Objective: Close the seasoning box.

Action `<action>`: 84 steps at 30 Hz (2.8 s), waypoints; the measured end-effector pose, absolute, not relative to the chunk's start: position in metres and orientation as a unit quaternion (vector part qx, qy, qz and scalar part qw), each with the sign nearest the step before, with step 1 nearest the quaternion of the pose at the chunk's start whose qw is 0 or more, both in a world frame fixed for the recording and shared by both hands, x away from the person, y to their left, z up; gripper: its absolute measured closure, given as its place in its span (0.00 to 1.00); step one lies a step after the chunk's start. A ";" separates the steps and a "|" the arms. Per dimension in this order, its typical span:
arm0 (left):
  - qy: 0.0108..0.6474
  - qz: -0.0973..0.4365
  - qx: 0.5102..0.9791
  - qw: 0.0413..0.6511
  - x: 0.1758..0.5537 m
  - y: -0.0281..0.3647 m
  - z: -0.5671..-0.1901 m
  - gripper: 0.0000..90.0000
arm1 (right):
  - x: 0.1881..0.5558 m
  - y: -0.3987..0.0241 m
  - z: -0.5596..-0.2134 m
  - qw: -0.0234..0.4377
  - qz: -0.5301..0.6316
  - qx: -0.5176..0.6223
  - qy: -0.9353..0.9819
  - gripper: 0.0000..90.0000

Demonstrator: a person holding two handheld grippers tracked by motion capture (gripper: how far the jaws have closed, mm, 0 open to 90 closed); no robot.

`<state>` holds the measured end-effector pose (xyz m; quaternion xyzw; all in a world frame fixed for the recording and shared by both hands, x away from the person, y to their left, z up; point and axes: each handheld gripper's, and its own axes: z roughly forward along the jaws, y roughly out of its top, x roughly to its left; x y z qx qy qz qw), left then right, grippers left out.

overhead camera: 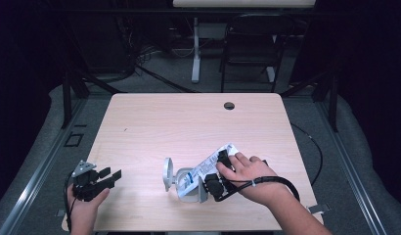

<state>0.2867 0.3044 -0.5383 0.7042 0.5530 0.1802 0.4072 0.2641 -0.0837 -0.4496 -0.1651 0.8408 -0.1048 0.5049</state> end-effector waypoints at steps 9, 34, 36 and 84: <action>0.555 0.180 0.704 0.405 0.287 0.305 -0.539 0.55 | 0.265 -0.085 -0.451 0.505 -0.096 -0.163 0.842 0.78; 0.558 0.177 0.704 0.401 0.289 0.306 -0.544 0.55 | 0.265 -0.102 -0.465 0.462 -0.004 -0.071 0.884 0.82; 0.559 0.176 0.705 0.400 0.289 0.306 -0.544 0.55 | 0.266 -0.104 -0.468 0.460 0.011 -0.065 0.886 0.83; 0.573 0.173 0.695 0.398 0.288 0.315 -0.546 0.55 | 0.257 -0.130 -0.487 0.432 0.139 0.002 0.891 0.94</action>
